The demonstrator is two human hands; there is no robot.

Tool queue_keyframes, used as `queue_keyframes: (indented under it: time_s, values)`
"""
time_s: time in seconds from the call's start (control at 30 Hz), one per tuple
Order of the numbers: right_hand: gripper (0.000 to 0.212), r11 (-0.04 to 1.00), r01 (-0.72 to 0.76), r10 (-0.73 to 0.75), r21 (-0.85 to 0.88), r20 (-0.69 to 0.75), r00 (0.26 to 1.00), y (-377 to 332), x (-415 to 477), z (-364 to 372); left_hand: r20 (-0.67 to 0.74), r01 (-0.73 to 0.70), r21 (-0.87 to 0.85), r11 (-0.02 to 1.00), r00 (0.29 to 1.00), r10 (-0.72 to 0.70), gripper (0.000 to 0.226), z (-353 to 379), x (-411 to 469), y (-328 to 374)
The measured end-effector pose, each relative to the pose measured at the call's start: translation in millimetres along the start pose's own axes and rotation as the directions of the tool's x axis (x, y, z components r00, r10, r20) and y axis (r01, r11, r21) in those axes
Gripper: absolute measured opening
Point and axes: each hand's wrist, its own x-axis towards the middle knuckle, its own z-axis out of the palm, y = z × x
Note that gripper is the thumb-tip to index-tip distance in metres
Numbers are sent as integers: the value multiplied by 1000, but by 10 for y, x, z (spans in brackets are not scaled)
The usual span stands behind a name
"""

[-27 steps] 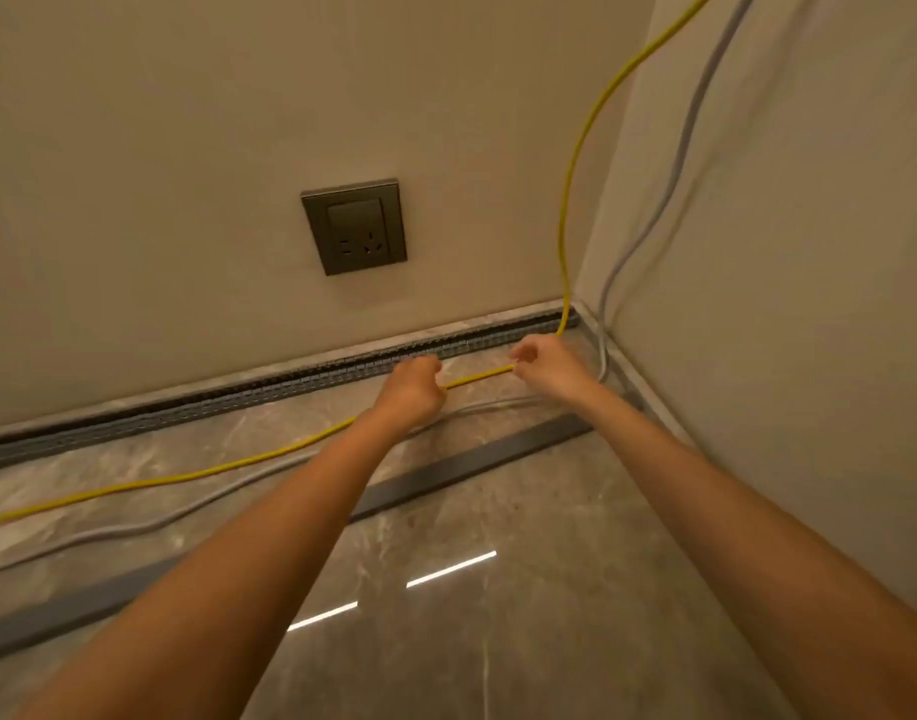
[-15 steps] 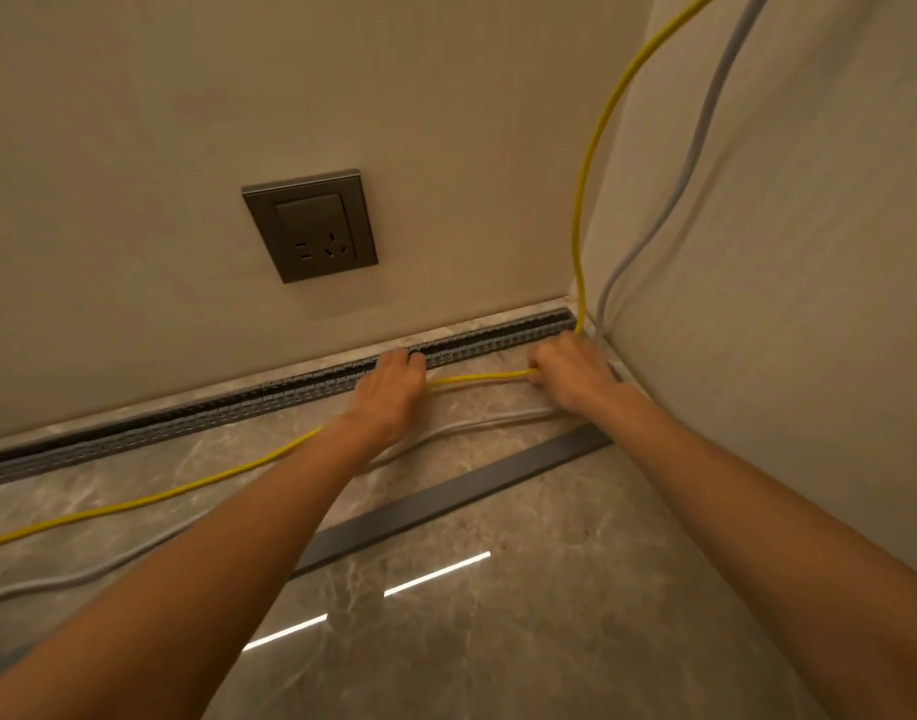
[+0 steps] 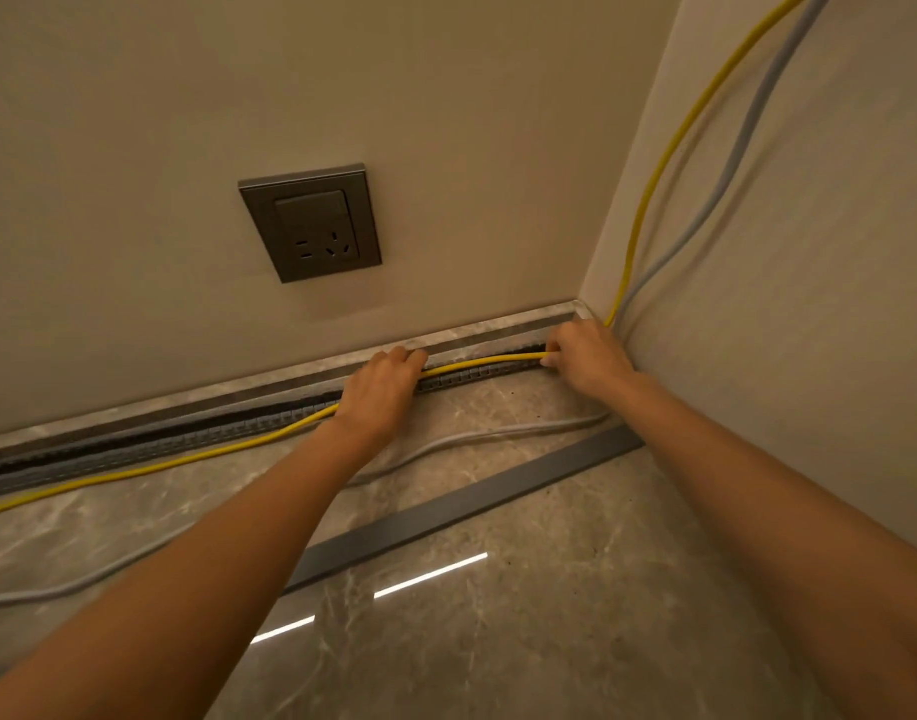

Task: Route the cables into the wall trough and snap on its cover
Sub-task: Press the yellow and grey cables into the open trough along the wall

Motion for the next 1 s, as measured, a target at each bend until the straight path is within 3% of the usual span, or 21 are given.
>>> queue_keyframes:
  time_s: [0.23,0.37,0.47,0.63,0.8,0.87,1.0]
  values:
    - [10,985,67,-70,157,15,997,-111,-110,-14,-29,-25,-77,997,999,23,14,33,-236,-341]
    - [33,981,101,-101,168,-4,995,-92,-160,-11,-18,-43,-79,996,999,42,14,3,-340,-374]
    - [25,976,106,-101,188,-32,994,-63,-187,24,22,-99,-39,994,995,100,14,8,-362,-358]
    - [31,976,44,-30,215,-68,997,-20,-133,94,25,-110,-35,993,994,111,13,-11,-283,-297]
    - [19,961,-94,117,261,-77,990,178,-123,135,71,-103,1,995,992,102,22,-13,-282,-307]
    - [15,954,-134,163,267,-89,983,223,-164,164,51,-89,-62,994,994,92,22,3,-293,-312]
    - [12,962,-152,173,228,-76,982,176,-178,167,44,-138,-57,989,989,140,23,13,-297,-320]
